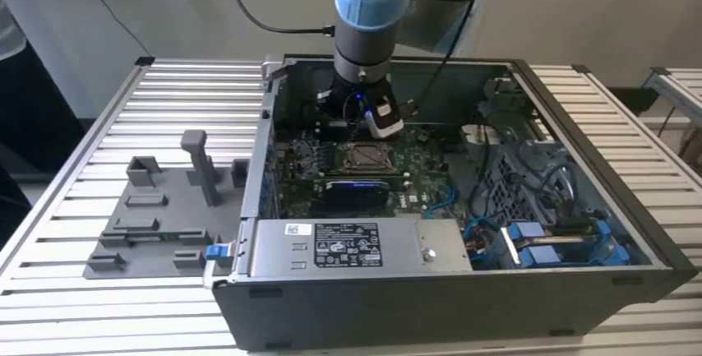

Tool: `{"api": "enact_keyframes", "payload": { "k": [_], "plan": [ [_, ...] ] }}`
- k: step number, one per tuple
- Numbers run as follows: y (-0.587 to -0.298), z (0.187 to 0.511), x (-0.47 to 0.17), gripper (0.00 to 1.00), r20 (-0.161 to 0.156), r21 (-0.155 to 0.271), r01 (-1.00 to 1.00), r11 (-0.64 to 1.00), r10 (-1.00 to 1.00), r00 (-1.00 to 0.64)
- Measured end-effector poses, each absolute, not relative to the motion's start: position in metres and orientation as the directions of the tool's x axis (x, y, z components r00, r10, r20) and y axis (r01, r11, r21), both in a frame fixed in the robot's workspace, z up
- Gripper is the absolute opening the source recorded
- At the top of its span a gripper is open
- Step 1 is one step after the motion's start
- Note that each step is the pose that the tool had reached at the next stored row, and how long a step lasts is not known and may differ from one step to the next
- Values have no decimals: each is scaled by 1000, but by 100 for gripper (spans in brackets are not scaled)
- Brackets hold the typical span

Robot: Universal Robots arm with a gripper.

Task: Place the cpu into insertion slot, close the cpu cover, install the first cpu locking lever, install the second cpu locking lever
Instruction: 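Install the first cpu locking lever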

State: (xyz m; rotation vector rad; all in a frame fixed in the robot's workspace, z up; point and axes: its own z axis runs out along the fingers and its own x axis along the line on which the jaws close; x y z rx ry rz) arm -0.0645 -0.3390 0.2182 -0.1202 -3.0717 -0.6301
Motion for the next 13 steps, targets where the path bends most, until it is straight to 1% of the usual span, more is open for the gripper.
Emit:
{"api": "enact_keyframes", "payload": {
  "k": [3, 7, 13],
  "plan": [
    [-339, 218, -68, 11, 15, 393, 74, 916, 75, -997],
    [-339, 230, -69, 11, 15, 395, 76, 916, 77, -997],
    [-339, 226, -76, 11, 8, 394, 75, 916, 78, -997]
  ]
}}
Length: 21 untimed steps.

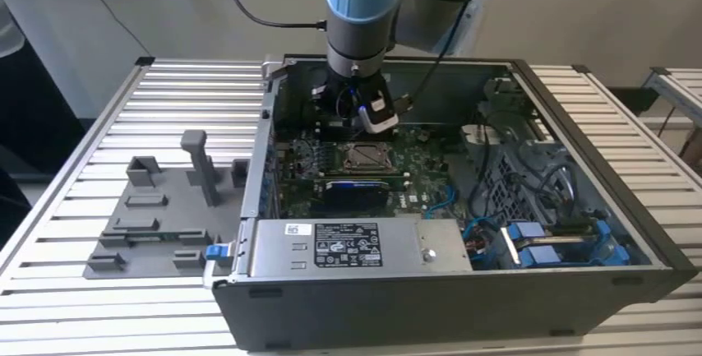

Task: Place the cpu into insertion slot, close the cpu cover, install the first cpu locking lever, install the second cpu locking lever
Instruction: 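Install the first cpu locking lever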

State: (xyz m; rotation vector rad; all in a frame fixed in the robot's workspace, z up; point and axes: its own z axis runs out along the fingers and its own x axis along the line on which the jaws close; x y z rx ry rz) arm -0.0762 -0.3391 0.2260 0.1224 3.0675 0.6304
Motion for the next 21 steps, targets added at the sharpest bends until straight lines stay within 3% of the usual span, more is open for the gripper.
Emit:
{"api": "enact_keyframes", "payload": {
  "k": [21],
  "plan": [
    [-341, 213, -81, 11, 3, 390, 107, 915, 114, -993]
  ]
}}
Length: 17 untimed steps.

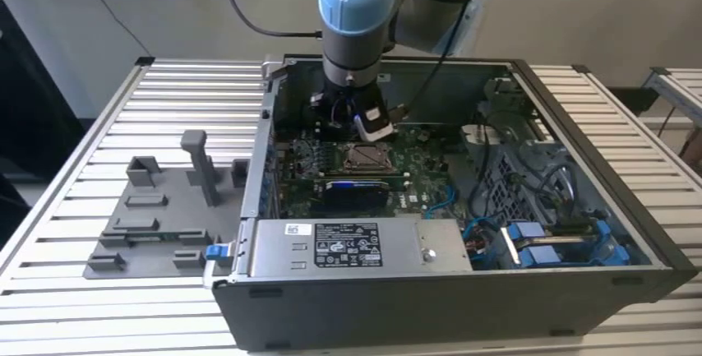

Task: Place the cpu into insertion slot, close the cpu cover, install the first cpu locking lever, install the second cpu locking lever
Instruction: 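Install the first cpu locking lever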

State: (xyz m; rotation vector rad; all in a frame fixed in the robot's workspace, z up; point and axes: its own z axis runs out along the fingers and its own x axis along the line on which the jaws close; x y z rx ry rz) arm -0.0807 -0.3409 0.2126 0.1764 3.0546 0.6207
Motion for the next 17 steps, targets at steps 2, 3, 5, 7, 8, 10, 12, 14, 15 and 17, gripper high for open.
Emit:
{"api": "enact_keyframes", "payload": {
  "k": [2, 3, 5, 7, 8, 10, 12, 14, 15, 17],
  "plan": [
    [-343, 211, -81, 11, 3, 389, 107, 915, 115, -993],
    [-344, 211, -81, 11, 3, 389, 107, 915, 115, -993],
    [-345, 210, -81, 11, 3, 389, 107, 915, 114, -993],
    [-345, 209, -81, 11, 3, 389, 106, 915, 114, -994],
    [-345, 208, -81, 11, 3, 389, 105, 915, 112, -994],
    [-345, 207, -81, 11, 3, 388, 100, 916, 107, -994],
    [-345, 205, -81, 11, 3, 388, 88, 917, 94, -996],
    [-345, 204, -81, 11, 2, 388, 81, 918, 87, -996],
    [-345, 204, -81, 11, 1, 388, 78, 918, 84, -996],
    [-345, 204, -81, 11, 1, 388, 78, 918, 84, -996]
  ]
}}
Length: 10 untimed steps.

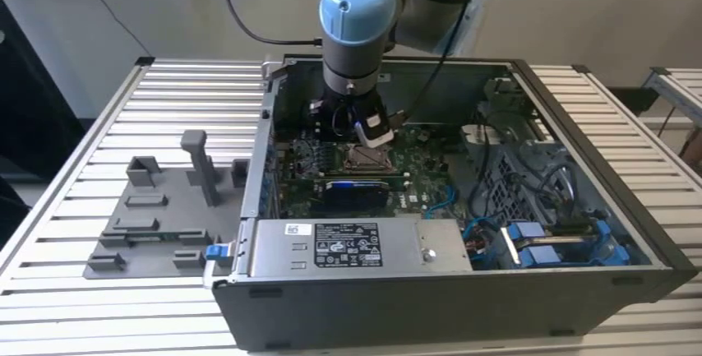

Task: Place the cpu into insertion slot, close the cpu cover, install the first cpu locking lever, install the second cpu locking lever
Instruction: 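Install the first cpu locking lever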

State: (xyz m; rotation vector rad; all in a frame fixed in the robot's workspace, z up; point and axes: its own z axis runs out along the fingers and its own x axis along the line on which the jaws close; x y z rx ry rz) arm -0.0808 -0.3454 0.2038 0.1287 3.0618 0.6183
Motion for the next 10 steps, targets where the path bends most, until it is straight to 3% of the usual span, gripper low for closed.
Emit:
{"api": "enact_keyframes", "payload": {
  "k": [10],
  "plan": [
    [-345, 200, -80, 11, 1, 388, 77, 918, 83, -997]
  ]
}}
